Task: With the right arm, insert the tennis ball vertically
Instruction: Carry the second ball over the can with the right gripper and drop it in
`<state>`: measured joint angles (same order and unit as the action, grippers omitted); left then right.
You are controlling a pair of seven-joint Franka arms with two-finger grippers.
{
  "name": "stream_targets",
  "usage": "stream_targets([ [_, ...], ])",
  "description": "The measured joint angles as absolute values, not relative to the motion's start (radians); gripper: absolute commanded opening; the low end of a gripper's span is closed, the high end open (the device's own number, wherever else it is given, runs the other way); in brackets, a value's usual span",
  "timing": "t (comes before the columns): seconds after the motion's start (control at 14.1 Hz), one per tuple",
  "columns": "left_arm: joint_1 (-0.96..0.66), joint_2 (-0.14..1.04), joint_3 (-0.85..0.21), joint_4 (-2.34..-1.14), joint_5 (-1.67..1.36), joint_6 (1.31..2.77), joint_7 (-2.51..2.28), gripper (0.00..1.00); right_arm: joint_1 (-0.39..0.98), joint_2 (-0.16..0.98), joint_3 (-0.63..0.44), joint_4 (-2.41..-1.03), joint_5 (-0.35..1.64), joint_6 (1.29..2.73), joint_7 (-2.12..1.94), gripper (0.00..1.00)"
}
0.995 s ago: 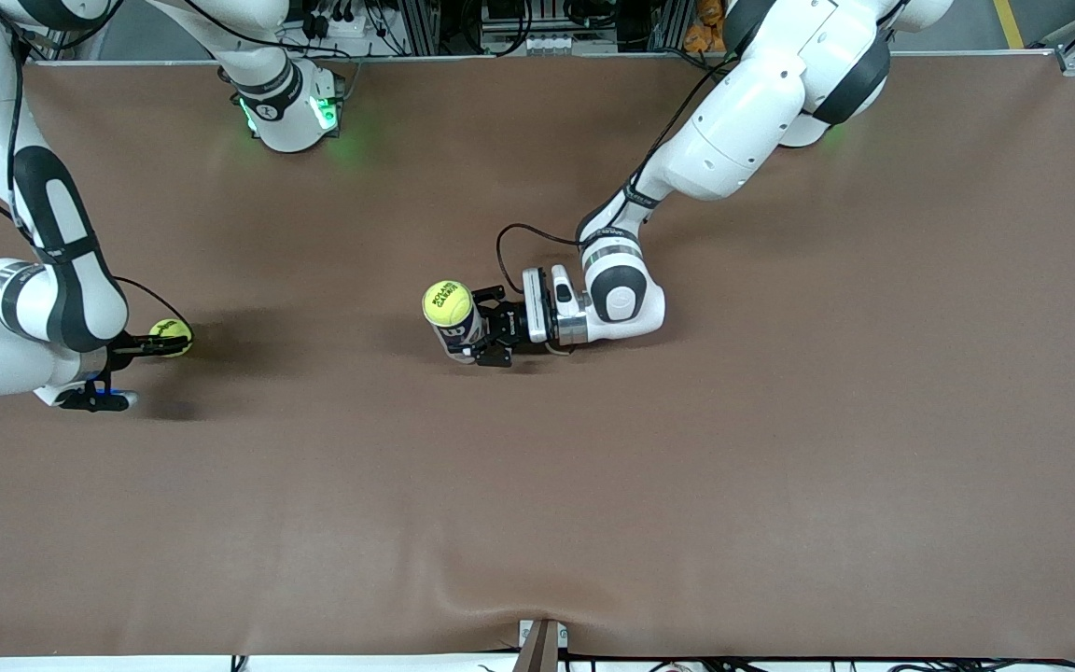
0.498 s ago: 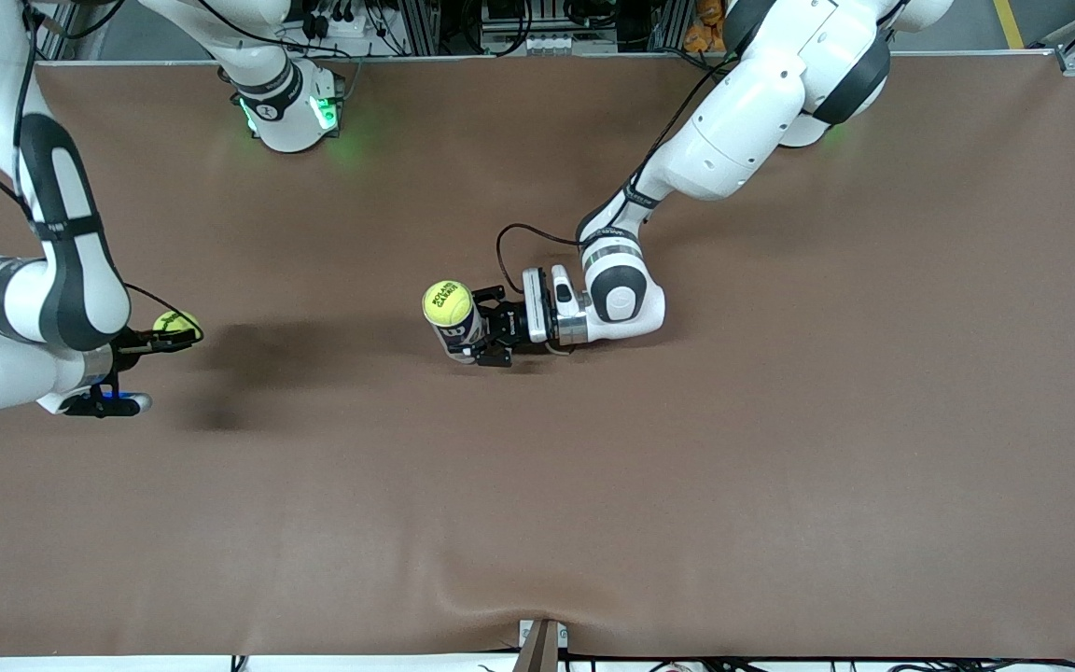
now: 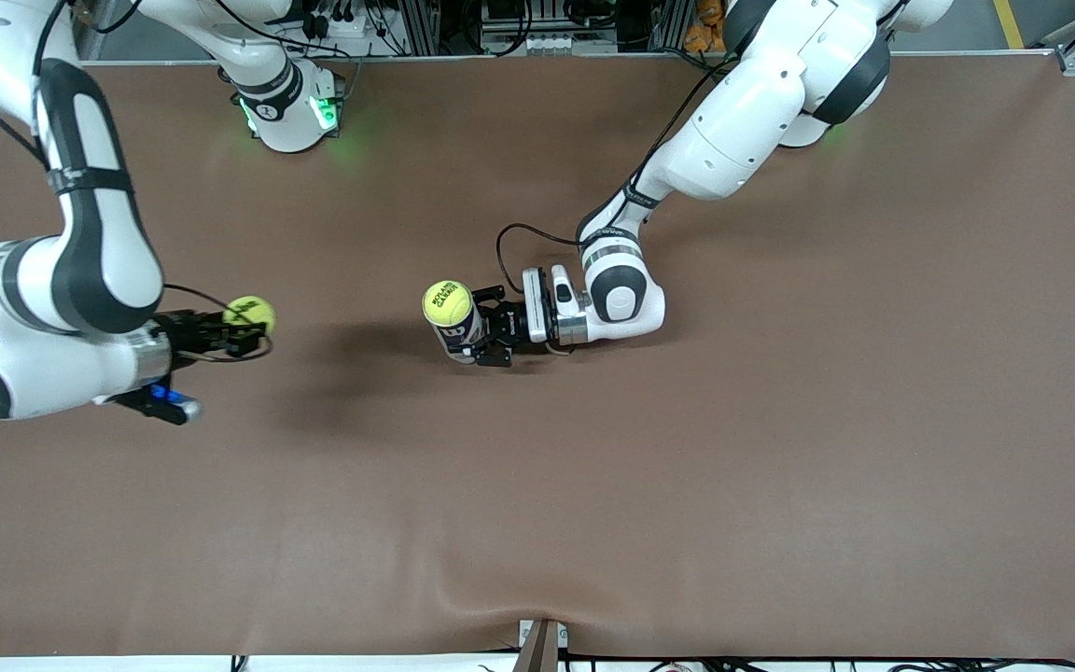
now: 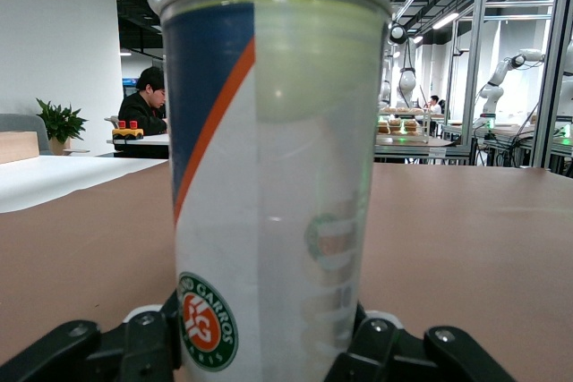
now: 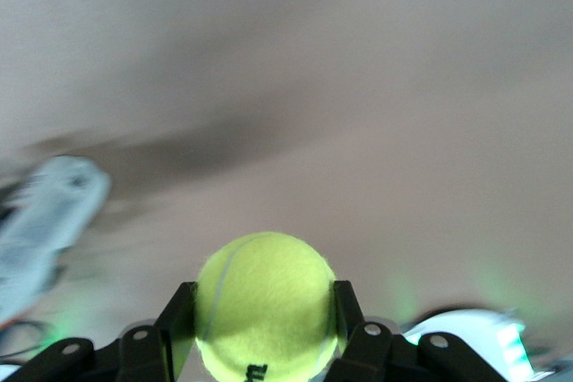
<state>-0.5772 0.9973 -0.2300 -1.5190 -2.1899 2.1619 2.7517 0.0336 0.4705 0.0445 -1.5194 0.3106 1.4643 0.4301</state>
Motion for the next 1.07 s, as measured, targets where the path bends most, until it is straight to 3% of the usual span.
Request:
stream_targets([
  [0.28, -0.577, 0.997, -0.230, -1.519, -2.190, 2.162, 2.752, 0.63, 0.169, 0.470, 0.048, -1.470, 0.437, 1.455, 0.755, 0.00],
  [0.64, -0.577, 0.997, -0.230, -1.519, -2.190, 2.162, 2.752, 0.63, 0.370, 0.470, 0.048, -1.439, 0.451, 1.524, 1.074, 0.00],
  [1.07, -0.578, 0.997, -0.230, -1.520, -2.204, 2.162, 2.752, 0.63, 0.412, 0.470, 0.045, -1.398, 0.451, 1.531, 1.192, 0.00],
])
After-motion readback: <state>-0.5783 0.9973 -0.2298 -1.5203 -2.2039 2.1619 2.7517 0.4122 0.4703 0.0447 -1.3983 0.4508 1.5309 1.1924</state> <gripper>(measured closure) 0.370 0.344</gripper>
